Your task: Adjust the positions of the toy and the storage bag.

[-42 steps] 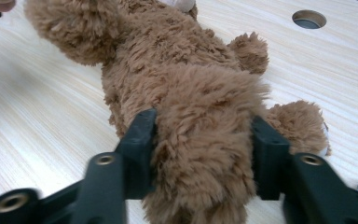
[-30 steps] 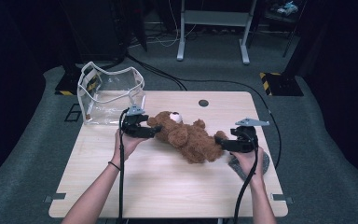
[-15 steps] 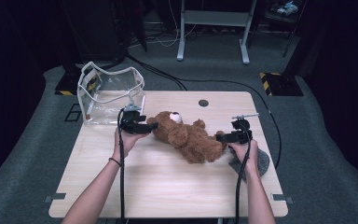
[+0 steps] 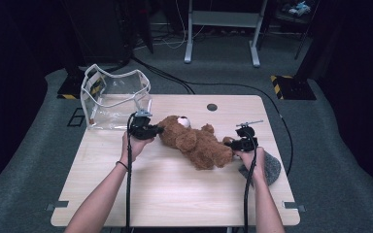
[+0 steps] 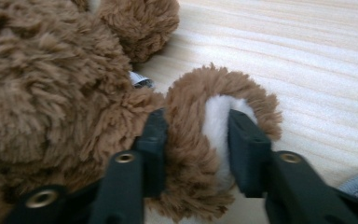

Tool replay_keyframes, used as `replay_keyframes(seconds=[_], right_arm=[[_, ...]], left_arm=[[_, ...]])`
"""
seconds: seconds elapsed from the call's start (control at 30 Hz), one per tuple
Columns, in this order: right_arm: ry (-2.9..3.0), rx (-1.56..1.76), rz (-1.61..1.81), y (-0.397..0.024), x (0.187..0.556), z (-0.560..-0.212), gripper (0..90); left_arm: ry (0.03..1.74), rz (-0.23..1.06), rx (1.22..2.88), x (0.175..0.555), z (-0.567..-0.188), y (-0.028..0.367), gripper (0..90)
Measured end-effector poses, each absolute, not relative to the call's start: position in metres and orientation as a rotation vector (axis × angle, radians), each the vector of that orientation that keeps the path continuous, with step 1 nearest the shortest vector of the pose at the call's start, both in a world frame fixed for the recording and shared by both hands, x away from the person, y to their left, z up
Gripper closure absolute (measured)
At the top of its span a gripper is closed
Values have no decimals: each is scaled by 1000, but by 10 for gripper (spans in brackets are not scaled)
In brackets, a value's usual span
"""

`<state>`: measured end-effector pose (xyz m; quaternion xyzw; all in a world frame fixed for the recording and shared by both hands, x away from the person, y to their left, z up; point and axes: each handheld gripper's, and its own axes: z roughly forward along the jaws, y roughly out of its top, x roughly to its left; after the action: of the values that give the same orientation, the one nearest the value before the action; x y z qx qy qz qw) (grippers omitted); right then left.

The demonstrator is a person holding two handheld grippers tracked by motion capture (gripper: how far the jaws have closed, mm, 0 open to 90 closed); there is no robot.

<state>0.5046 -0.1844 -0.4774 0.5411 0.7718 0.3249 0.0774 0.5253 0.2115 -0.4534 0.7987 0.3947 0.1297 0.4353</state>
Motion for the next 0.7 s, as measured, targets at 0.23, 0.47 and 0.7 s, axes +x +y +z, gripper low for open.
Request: replay_keyframes(seconds=[0.23, 0.47, 0.7], right_arm=[[2293, 1531, 950, -177, 498, -469, 760], [2219, 1437, 1008, -179, 480, -444, 782], [2186, 1366, 1034, -179, 454, -418, 787]], left_arm=[[958, 356, 2009, 523, -448, 212, 848], [932, 375, 1988, 523, -442, 210, 857], [935, 367, 1984, 535, -435, 204, 859]])
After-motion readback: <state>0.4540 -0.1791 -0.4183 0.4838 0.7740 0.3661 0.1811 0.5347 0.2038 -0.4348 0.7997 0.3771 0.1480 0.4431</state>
